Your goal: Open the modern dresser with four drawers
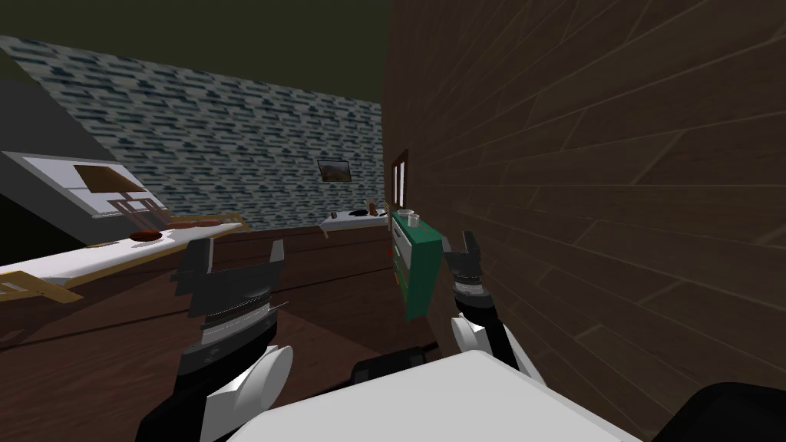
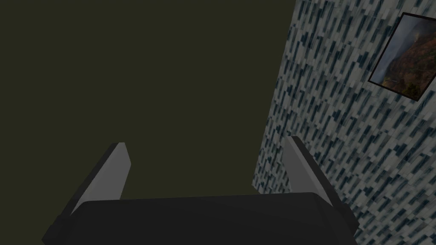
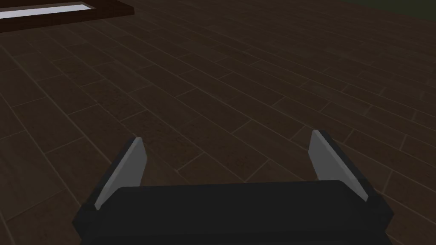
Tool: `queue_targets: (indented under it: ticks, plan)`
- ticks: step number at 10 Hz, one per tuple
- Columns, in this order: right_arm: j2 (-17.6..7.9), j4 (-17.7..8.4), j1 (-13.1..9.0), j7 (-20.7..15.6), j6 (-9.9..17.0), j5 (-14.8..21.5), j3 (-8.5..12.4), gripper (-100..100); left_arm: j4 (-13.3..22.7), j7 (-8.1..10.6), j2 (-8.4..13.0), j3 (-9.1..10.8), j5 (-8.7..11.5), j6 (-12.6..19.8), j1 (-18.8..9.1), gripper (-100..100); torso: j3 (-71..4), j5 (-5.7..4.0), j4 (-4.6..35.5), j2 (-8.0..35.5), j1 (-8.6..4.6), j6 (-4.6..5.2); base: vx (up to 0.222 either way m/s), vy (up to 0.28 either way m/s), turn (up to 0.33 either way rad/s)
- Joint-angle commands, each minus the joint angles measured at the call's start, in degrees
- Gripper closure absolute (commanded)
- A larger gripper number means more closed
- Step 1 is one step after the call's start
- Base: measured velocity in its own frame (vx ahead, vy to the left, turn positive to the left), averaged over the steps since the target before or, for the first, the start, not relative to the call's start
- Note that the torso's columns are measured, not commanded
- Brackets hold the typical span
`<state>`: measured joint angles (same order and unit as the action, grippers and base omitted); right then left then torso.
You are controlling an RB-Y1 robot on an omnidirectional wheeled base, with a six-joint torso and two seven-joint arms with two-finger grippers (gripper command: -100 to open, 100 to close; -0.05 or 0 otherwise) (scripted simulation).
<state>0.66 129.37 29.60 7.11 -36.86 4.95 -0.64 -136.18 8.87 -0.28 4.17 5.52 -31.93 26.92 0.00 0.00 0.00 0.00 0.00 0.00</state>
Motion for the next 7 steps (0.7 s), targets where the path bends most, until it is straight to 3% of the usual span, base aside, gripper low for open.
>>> queue_targets:
  ticks: [1,7]
  plan:
    - [0.00,0.00,0.00,0.00,0.00,0.00,0.00,0,0.00,0.00,0.00,0.00,0.00,0.00,0.00,0,-4.67,0.00,2.35,2.32,0.00,0.00,0.000,0.000,0.000]
    - [0.00,0.02,0.00,0.00,0.00,0.00,0.00,0,-0.01,0.00,0.00,0.00,0.00,0.00,0.00,0,-53.81,0.00,26.91,26.93,0.00,0.00,0.000,0.000,0.000]
